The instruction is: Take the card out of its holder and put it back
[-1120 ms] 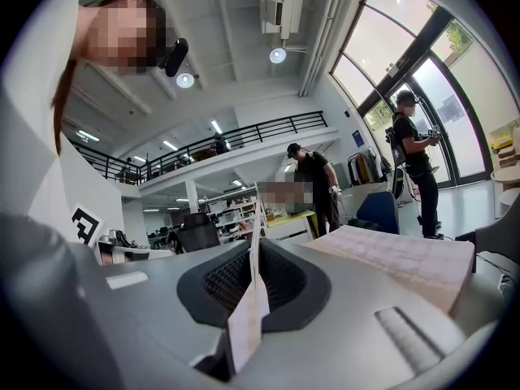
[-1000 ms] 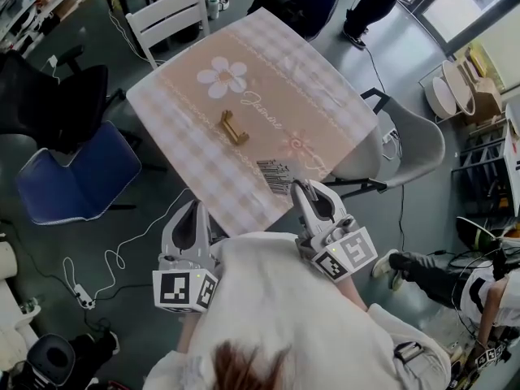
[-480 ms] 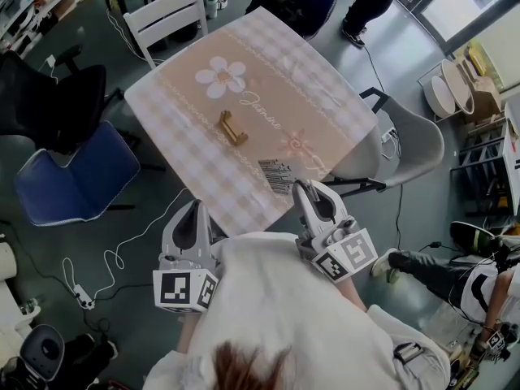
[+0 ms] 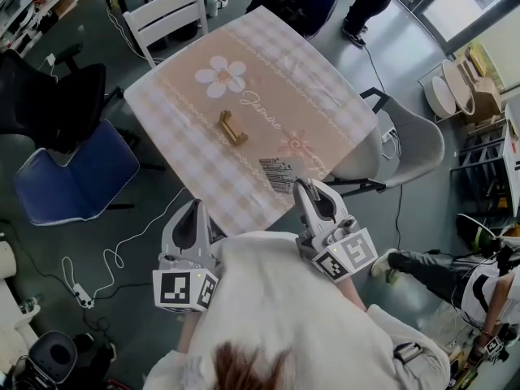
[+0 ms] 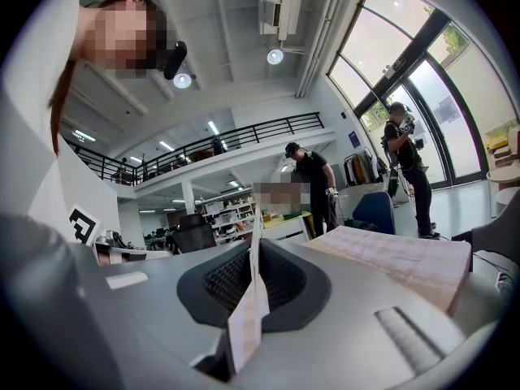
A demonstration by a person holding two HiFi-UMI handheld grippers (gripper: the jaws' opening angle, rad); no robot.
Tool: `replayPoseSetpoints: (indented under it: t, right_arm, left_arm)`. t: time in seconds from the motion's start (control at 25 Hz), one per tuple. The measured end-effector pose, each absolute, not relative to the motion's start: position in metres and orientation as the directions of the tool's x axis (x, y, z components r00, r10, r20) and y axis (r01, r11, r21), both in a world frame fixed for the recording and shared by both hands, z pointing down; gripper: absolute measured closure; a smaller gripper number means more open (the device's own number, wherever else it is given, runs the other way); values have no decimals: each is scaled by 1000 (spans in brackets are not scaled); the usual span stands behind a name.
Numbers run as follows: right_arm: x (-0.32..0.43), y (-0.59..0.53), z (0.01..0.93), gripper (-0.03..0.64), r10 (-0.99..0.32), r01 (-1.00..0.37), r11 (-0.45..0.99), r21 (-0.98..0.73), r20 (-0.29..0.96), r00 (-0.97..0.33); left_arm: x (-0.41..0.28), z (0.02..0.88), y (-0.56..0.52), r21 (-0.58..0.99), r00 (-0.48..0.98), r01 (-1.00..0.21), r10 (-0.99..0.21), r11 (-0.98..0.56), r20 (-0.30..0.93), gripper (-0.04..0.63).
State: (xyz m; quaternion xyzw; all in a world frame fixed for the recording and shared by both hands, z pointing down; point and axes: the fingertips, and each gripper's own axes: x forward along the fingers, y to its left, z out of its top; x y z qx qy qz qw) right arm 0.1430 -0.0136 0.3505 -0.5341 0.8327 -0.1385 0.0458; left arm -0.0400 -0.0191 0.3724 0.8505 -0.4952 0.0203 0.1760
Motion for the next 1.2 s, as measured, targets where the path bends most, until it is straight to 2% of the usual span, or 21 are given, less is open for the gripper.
replayPoseSetpoints:
  t: [0.48, 0.84, 1.2]
  right_arm:
    - [146, -23, 349, 603, -900, -878, 399, -266, 70, -431]
    - [172, -65, 328, 603, -922, -896, 368, -250, 27, -387]
    - [154, -104, 328, 603, -900, -878, 414, -241, 36, -434]
  left_arm:
    - [-39, 375, -20, 274, 506, -852, -836, -446, 213, 595]
    - [-49, 380, -15, 280, 475, -868, -849, -409, 230, 595]
    - [-56, 374, -18, 323, 439, -875, -872, -360, 217, 595]
